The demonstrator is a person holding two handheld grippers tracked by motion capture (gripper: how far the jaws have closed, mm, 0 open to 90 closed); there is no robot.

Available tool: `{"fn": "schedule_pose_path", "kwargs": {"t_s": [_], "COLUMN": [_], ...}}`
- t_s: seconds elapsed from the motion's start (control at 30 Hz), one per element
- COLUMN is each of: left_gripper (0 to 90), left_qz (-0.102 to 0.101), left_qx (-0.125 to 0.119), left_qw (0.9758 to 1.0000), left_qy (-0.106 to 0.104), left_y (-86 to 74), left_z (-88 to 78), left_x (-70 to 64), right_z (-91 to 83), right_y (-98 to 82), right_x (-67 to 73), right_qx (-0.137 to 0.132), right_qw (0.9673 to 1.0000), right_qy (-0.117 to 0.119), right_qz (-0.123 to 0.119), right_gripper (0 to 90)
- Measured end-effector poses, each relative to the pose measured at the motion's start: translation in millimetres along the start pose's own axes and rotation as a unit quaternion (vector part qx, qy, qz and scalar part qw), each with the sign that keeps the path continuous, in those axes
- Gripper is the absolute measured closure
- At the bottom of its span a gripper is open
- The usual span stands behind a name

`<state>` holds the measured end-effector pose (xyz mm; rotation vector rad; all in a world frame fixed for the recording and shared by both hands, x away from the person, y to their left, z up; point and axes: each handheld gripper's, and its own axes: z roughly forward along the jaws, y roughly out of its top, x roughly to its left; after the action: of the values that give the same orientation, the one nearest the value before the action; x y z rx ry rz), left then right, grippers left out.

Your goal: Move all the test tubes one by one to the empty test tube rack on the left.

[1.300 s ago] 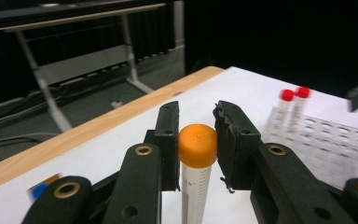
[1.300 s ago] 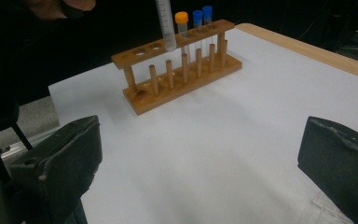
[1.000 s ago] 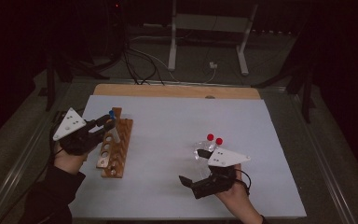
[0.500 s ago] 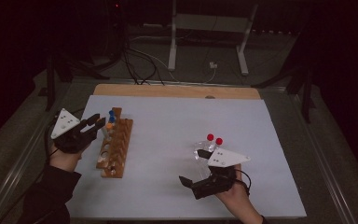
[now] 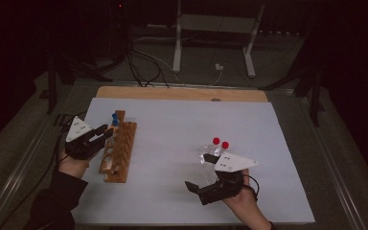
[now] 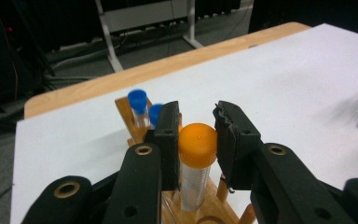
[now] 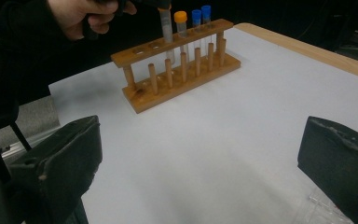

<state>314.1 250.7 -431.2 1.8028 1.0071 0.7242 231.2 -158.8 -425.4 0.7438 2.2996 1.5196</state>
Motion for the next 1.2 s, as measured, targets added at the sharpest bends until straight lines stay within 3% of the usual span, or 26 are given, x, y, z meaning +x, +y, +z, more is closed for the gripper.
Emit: {"fn": "schedule_pose_path", "kwargs": {"t_s": [0.43, 0.83, 1.03, 1.2], "left_gripper": [72.3, 70.2, 44.6, 23.4], "left_qz": [0.0, 0.004, 0.013, 0.018], "left_qx": [0.044, 0.053, 0.039, 0.01], "left_qw": [0.999, 0.9985, 0.999, 0.9997], "left_qy": [0.004, 0.011, 0.014, -0.01], "left_y": [-7.3, -6.0, 2.3, 10.9], "left_z": [10.2, 10.7, 3.3, -6.7], "left_x": [-1.9, -6.0, -11.0, -18.8], "right_z": [-2.4, -3.3, -6.7, -14.3], "right_y": [0.6, 0.9, 2.4, 5.4], "right_x": [-0.6, -0.4, -2.4, -10.0], "right_qx": [-0.002, -0.004, -0.009, -0.019], "right_qw": [1.0, 1.0, 1.0, 0.9996], "right_qy": [-0.001, 0.0, -0.005, -0.021], "right_qz": [0.0, 0.0, 0.001, 0.001], "right_gripper": [0.0, 0.0, 0.0, 0.0]}}
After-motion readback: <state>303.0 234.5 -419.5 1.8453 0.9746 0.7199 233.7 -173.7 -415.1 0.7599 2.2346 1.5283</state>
